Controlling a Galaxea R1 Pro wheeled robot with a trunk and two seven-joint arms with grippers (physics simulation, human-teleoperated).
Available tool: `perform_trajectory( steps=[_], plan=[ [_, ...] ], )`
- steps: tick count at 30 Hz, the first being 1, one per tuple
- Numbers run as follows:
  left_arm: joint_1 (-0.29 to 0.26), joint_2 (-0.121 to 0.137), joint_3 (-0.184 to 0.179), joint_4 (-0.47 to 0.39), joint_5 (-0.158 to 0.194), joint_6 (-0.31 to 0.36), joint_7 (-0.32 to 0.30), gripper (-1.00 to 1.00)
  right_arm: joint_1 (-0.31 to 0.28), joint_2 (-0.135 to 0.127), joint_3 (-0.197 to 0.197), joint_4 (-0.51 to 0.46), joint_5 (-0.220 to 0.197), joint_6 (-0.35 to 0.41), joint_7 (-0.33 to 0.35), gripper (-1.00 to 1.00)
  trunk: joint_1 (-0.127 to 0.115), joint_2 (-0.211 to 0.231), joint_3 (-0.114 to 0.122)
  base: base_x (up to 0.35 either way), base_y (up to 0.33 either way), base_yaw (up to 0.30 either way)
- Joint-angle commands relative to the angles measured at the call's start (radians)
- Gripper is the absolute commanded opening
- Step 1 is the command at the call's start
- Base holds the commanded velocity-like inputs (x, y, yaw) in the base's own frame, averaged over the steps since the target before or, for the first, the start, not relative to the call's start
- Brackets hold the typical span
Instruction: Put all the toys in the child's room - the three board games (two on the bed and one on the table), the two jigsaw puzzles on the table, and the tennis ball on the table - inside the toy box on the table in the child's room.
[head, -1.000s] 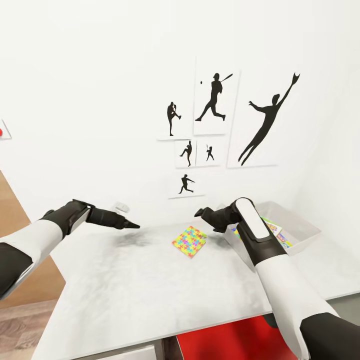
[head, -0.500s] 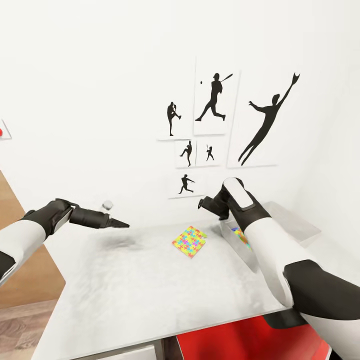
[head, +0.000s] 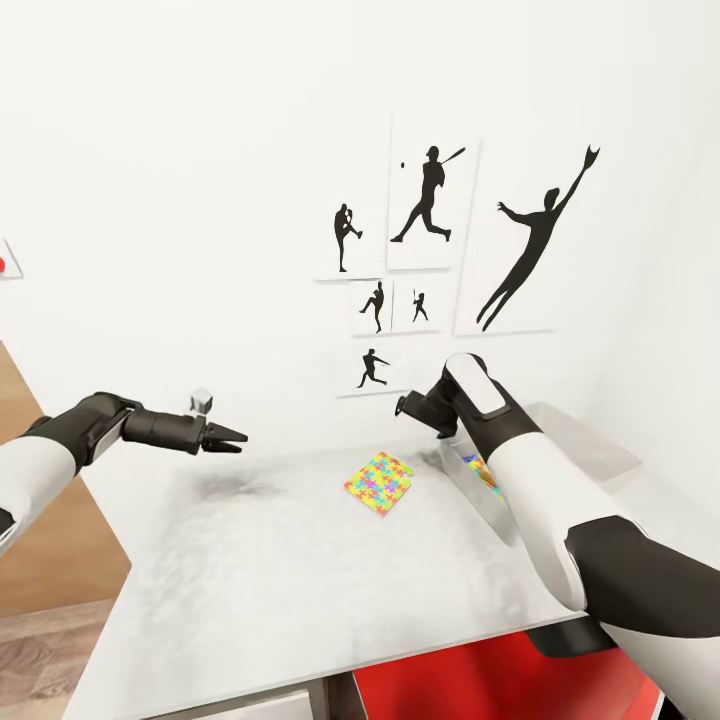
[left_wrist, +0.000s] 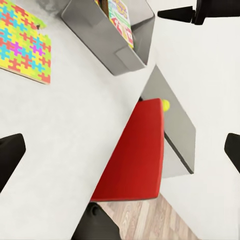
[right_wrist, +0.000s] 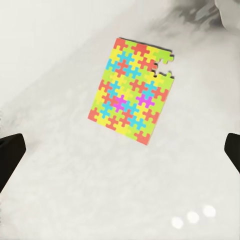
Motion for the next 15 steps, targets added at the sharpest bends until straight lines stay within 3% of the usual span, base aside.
perform_trajectory(
  steps=[1,15],
  plan=[
    [-0.002,0.001,-0.007,-0.001,0.004,0.014,-0.004,1.00,-0.001,0.000,0.003,-0.001,-0.009,0.001,-0.009,1.00,0.000,-0.002,-0.002,0.000,0.000,0.000],
    [-0.009,0.002,-0.001,-0.035,0.004,0.066,-0.004,1.00,-0.037,0.000,0.003,0.034,-0.007,0.005,-0.007,1.00,0.000,-0.002,-0.020,0.000,0.000,0.000]
  ],
)
